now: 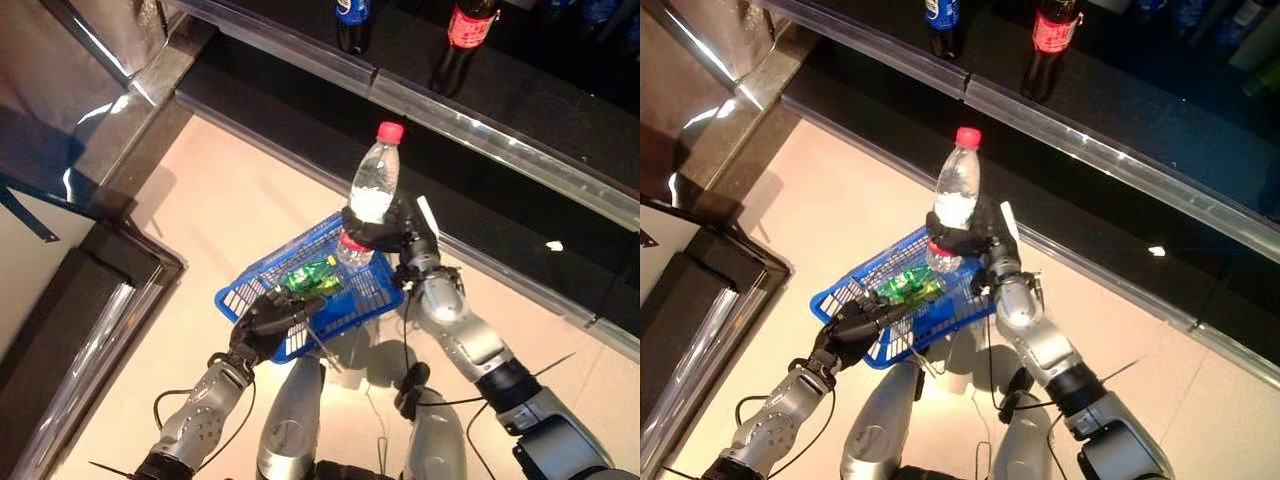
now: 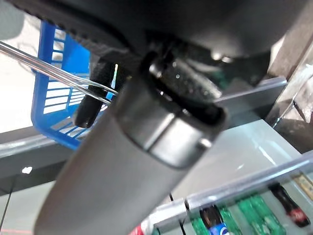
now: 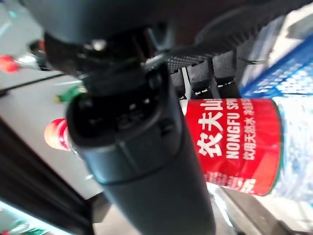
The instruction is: Pick up the drink and place into the basket.
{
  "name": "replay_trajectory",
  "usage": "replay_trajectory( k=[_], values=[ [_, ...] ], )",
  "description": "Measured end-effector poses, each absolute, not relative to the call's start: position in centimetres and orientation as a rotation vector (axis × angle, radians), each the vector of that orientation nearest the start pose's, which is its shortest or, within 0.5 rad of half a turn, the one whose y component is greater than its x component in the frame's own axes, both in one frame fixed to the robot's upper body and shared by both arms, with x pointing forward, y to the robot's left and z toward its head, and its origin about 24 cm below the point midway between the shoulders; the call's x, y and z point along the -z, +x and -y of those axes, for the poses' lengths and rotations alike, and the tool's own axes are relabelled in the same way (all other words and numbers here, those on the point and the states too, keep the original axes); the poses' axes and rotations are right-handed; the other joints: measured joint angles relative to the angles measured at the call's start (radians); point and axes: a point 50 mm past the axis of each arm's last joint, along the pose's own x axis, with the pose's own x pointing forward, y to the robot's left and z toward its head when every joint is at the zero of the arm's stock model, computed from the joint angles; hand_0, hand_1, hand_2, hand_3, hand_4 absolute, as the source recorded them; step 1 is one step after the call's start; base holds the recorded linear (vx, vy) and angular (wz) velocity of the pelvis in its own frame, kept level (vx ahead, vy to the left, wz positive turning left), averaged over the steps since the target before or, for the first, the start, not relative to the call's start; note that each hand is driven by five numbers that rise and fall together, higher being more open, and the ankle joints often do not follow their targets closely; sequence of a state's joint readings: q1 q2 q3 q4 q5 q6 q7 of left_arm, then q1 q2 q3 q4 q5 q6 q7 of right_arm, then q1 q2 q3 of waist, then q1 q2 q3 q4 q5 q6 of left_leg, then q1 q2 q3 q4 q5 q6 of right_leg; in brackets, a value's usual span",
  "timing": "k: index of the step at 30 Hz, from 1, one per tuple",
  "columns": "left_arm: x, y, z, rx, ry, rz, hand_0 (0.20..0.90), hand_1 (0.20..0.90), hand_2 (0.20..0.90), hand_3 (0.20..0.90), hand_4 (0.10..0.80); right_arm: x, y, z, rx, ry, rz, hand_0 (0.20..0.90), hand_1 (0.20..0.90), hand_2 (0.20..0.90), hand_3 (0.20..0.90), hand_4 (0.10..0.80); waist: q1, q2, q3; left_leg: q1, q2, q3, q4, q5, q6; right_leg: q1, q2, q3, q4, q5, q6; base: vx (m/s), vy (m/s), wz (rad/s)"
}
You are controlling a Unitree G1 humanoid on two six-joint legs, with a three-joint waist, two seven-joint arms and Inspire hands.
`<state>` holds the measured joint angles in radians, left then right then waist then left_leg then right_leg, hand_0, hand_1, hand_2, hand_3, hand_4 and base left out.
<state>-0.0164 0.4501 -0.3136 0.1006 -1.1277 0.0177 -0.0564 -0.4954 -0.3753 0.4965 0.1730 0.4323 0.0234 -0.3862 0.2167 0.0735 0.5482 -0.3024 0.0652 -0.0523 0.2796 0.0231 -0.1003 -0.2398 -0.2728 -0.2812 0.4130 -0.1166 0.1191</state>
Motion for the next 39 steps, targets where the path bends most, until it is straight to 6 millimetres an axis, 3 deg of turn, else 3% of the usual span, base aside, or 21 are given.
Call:
replay_trajectory(
  k=[9, 16, 26, 39],
  values=[
    [-1.9, 24.7, -16.9, 0.243, -0.652, -0.266, 0.3, 0.3, 0.3, 0.2, 0.1, -6.0, 30.4, 9.5, -0.122, -0.079, -0.041, 0.3, 0.3, 0.3, 0.2, 0.1, 0.0, -0.005, 0.001, 0.0, -0.002, -0.016, -0.016, 0.002, -0.003, 0.008, 0.0, -0.015, -0.007, -0.012, 0.0, 0.001, -0.005, 0.06],
    [-2.1, 24.7, -16.8, 0.283, -0.658, -0.25, 0.3, 0.3, 0.3, 0.2, 0.1, -3.2, 29.1, 10.0, -0.105, -0.096, -0.136, 0.3, 0.3, 0.3, 0.2, 0.1, 0.0, -0.006, 0.001, 0.0, -0.003, -0.015, -0.022, 0.002, -0.002, 0.009, 0.0, -0.015, -0.016, -0.009, 0.006, 0.0, 0.0, 0.0],
    [-2.6, 24.8, -16.2, 0.377, -0.644, -0.244, 0.3, 0.3, 0.3, 0.2, 0.1, 0.5, 28.8, 8.9, -0.073, -0.067, -0.292, 0.3, 0.3, 0.3, 0.2, 0.1, 0.001, -0.005, 0.001, 0.0, -0.007, -0.016, -0.021, 0.002, -0.002, 0.007, -0.005, -0.012, -0.014, -0.013, 0.003, 0.003, 0.002, 0.0],
    [-3.4, 25.5, -15.0, 0.479, -0.629, -0.255, 0.3, 0.3, 0.3, 0.2, 0.1, 0.2, 30.5, 7.3, -0.109, 0.137, -0.403, 0.3, 0.3, 0.3, 0.2, 0.1, 0.047, -0.001, 0.0, -0.026, -0.026, -0.048, -0.02, 0.003, -0.005, -0.012, -0.028, -0.043, 0.023, -0.044, 0.008, 0.03, -0.007, 0.08]
  ],
)
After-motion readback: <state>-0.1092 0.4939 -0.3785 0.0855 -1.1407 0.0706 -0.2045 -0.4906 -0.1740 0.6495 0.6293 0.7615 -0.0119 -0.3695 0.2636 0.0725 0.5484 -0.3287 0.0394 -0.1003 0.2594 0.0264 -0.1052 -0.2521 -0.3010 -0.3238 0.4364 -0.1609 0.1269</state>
